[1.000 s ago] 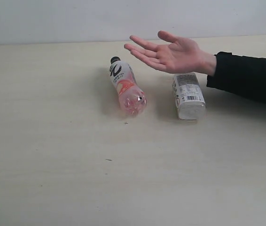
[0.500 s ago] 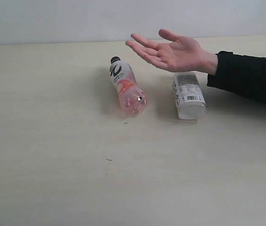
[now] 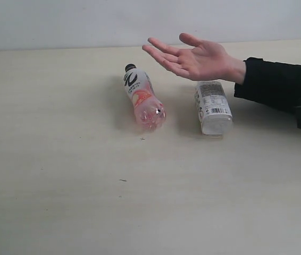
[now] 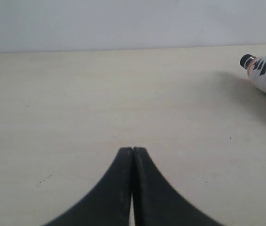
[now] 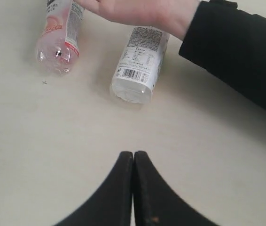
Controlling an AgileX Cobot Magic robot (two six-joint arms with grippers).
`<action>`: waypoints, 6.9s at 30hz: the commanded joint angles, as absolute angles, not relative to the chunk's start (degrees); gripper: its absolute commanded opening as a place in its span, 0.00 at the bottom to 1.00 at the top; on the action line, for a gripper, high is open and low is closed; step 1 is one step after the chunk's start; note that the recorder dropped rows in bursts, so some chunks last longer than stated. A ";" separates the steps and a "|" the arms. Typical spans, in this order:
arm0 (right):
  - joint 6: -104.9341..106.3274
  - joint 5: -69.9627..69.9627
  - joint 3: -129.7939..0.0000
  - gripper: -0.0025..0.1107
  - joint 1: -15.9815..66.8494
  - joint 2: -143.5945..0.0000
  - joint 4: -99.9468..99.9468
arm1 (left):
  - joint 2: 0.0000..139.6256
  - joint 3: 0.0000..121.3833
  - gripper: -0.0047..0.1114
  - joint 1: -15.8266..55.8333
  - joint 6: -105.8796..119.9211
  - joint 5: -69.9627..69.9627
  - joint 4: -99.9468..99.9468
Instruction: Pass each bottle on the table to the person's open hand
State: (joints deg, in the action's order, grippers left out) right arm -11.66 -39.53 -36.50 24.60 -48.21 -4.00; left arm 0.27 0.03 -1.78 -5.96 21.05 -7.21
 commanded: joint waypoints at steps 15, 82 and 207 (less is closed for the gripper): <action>-8.02 -32.72 -53.69 0.58 24.62 -88.37 0.35 | 0.00 0.00 0.06 -1.54 -6.21 20.71 -7.23; -12.75 -38.06 -52.60 0.02 23.33 -89.08 -10.10 | 0.00 0.00 0.06 -1.54 -6.21 20.71 -7.23; 0.86 -17.71 -24.26 0.02 23.33 -39.04 3.07 | 0.00 0.00 0.06 -1.54 -6.19 20.81 -7.23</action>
State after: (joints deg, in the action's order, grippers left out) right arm 0.94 -26.31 -28.27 23.32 -41.55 2.41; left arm 0.27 0.03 -1.78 -5.96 21.05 -7.21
